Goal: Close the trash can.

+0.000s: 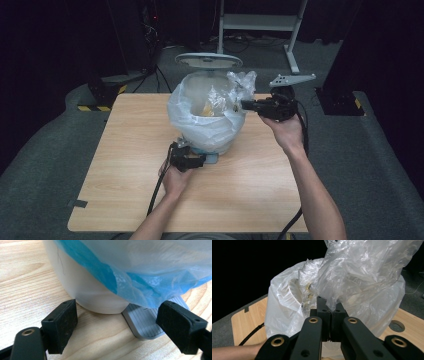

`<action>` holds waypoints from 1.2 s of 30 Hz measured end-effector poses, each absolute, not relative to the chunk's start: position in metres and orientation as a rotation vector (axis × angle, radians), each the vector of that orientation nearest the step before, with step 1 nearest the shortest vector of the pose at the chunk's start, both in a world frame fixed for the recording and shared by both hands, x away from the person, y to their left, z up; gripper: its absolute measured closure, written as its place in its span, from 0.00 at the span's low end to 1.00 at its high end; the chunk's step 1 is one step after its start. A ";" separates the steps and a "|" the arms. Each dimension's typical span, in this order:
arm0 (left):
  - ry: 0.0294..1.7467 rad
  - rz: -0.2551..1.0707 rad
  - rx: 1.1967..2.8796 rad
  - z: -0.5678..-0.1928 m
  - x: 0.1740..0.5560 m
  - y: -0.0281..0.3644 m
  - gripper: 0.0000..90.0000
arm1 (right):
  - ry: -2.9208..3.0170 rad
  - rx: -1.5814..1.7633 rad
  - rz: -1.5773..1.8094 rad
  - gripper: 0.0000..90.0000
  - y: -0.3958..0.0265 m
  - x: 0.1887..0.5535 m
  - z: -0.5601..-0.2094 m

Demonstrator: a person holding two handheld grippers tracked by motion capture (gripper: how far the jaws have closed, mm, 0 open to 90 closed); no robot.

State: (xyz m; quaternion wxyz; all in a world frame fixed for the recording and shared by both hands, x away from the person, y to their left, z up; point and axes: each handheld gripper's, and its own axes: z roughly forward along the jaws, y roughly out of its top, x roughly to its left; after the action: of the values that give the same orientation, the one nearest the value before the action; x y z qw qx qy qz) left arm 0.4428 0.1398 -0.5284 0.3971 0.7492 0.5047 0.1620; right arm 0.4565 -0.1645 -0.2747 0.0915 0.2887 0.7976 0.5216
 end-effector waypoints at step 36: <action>1.279 0.407 1.892 -0.528 0.443 0.140 0.19 | 2.451 0.855 1.514 0.99 -0.116 0.489 -0.273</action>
State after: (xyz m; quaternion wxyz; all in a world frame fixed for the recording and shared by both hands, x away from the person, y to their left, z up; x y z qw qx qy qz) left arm 0.4429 0.1403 -0.5285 0.3995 0.7476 0.5057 0.1607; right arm 0.4887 -0.1162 -0.2725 0.0682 0.2839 0.8137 0.5026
